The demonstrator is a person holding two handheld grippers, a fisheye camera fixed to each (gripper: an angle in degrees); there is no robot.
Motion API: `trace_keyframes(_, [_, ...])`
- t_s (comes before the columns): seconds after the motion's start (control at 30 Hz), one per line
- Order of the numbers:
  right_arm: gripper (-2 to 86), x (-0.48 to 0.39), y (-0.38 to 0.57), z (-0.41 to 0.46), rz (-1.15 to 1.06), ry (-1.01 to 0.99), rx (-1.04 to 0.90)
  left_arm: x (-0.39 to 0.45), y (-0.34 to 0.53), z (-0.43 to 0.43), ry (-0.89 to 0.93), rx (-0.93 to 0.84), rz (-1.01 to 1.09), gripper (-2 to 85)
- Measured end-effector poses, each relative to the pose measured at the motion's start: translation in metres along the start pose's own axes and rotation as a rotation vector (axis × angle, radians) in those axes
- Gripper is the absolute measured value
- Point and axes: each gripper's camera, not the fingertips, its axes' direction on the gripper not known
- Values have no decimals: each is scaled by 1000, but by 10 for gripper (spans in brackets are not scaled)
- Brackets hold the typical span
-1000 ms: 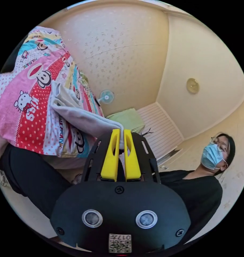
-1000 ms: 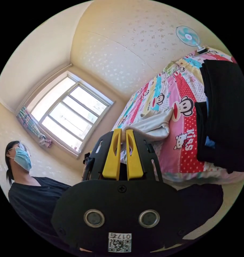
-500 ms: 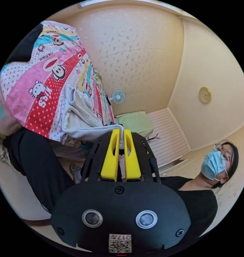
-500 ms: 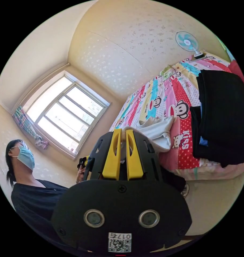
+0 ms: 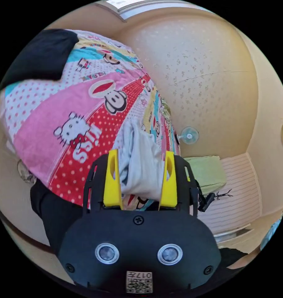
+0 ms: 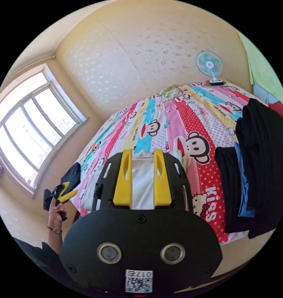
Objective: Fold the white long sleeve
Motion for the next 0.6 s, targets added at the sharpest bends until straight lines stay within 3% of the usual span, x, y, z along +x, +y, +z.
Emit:
trace_keyframes(0.1, [35,-10,41,53,-23,143,-144,-42,50,22,-20,18,-115,223])
trace_keyframes(0.13, [21,-12,34,73,2,249,-290,-49,58,26,-17,33,-133,223])
trace_keyframes(0.23, [11,4,30,93,166,536,-302,-72,74,55,8,30,-170,223])
trace_keyframes(0.3, [8,15,33,96,191,422,-316,-80,74,74,-16,33,-181,213])
trace_keyframes(0.37, [6,20,51,67,195,173,-107,-85,76,84,-23,49,-200,168])
trace_keyframes(0.4, [6,21,57,60,190,128,-51,-88,79,91,26,51,-199,99])
trace_keyframes(0.43, [5,25,67,48,187,74,37,-90,80,96,73,47,-194,91])
trace_keyframes(0.53, [4,46,83,28,257,52,143,-93,87,117,177,46,-237,66])
trace_keyframes(0.6, [3,60,92,20,318,56,179,-59,81,129,171,53,-113,63])
